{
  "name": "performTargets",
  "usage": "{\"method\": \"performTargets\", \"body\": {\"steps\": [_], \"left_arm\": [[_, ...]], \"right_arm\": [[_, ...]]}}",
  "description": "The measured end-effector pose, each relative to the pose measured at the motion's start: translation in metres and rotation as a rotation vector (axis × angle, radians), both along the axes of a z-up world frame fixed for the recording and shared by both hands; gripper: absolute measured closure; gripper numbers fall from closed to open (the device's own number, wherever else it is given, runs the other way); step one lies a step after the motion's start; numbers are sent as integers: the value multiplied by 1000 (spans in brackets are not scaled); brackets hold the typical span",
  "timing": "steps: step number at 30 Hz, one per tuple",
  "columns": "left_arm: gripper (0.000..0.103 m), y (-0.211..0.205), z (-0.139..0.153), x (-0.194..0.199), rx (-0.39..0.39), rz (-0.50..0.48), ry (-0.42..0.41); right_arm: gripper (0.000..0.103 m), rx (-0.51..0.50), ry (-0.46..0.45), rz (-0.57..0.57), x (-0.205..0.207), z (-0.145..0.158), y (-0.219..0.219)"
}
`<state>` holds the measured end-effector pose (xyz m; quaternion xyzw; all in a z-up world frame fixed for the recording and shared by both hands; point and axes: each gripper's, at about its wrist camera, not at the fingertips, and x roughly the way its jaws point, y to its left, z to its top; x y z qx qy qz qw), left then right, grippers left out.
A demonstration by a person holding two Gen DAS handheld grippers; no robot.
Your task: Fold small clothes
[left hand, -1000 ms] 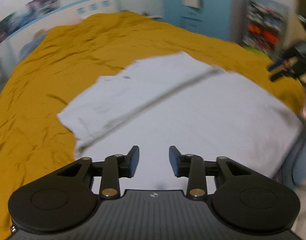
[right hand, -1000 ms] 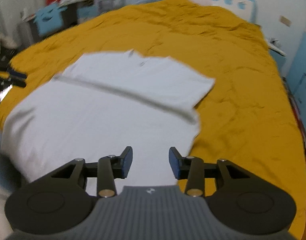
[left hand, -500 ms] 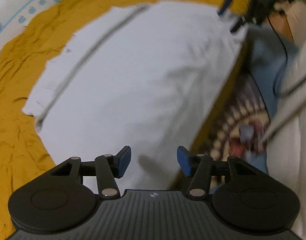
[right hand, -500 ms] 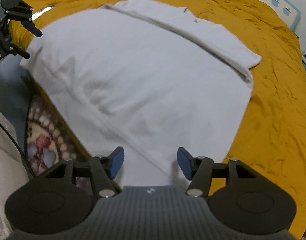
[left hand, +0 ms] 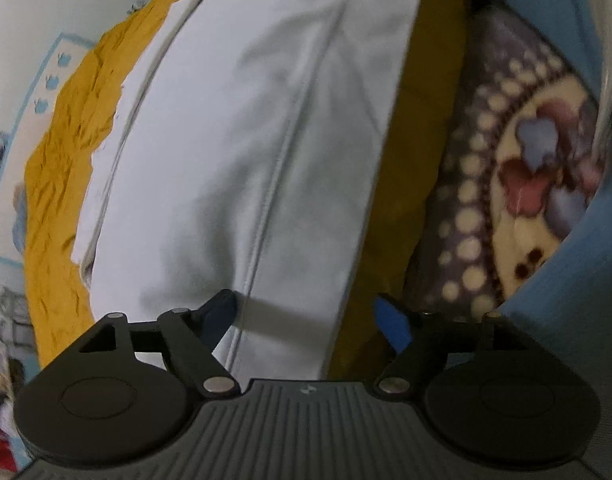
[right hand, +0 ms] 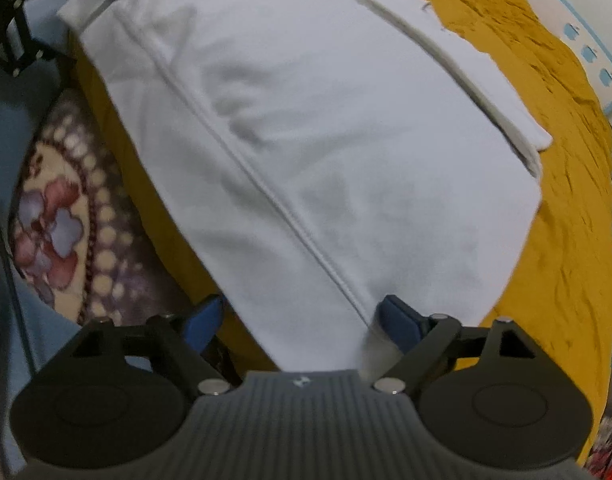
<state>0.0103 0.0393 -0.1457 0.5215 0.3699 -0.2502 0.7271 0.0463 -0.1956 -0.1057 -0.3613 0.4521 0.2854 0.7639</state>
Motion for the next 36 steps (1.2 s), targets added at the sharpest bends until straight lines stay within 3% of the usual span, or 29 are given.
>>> {"method": "performTargets", "body": {"steps": [6,9,13,18,21,29,36], "left_arm": [[22,-5,-25,-4,49,-14,-125],[34,-2,-26,-8,49,-15,-160],[54,0,-3,-14,-11,13,-132],[93,6,34,-24,-108,59,-98],[95,7,49,-32,-137,69,-107],[96,14,106,-8,-246,129,-188],[96,11,153,42,-241,155,-348]], "right_arm": [[20,-95,-55,99,-8,-27,4],[22,-164,-99,167,-18,-38,6],[49,-166,-129,157,-21,-23,2],[72,-131,-125,144,-25,9,-6],[103,-102,-114,140,-29,31,-11],[103,-30,-222,95,-22,93,-17],[103,22,-409,19,16,150,-20]]}}
